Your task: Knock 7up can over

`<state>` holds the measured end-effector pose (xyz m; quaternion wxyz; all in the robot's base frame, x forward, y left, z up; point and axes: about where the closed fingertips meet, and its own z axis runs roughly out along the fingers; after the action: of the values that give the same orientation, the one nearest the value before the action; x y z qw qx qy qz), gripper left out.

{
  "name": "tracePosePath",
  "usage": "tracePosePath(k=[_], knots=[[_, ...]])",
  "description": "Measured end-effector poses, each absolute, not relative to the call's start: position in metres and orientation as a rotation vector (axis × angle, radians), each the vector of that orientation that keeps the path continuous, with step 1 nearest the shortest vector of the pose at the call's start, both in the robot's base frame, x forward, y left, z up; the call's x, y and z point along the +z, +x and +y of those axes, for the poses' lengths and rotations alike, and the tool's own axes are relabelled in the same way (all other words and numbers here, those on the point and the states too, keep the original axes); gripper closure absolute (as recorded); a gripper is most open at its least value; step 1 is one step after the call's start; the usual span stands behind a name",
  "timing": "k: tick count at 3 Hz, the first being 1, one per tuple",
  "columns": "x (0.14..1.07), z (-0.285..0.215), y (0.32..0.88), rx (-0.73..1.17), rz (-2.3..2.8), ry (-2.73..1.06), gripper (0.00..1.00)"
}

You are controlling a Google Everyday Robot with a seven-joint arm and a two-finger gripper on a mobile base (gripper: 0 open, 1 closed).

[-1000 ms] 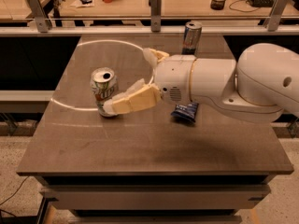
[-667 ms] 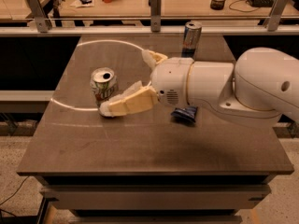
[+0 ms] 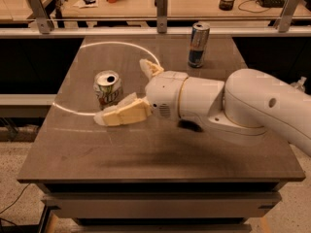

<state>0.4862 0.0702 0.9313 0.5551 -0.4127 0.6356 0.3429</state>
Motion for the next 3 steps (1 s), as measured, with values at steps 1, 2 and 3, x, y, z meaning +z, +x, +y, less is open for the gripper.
tracePosePath(k=[1,2,3], knots=[[0.913,0.083,0.498,0.831,1.476,-0.962,0.00],[0.897,0.097,0.510,0.851,1.453,-0.962,0.00],[0.886,0.113,0.520,0.872,1.424,-0.966,0.00]])
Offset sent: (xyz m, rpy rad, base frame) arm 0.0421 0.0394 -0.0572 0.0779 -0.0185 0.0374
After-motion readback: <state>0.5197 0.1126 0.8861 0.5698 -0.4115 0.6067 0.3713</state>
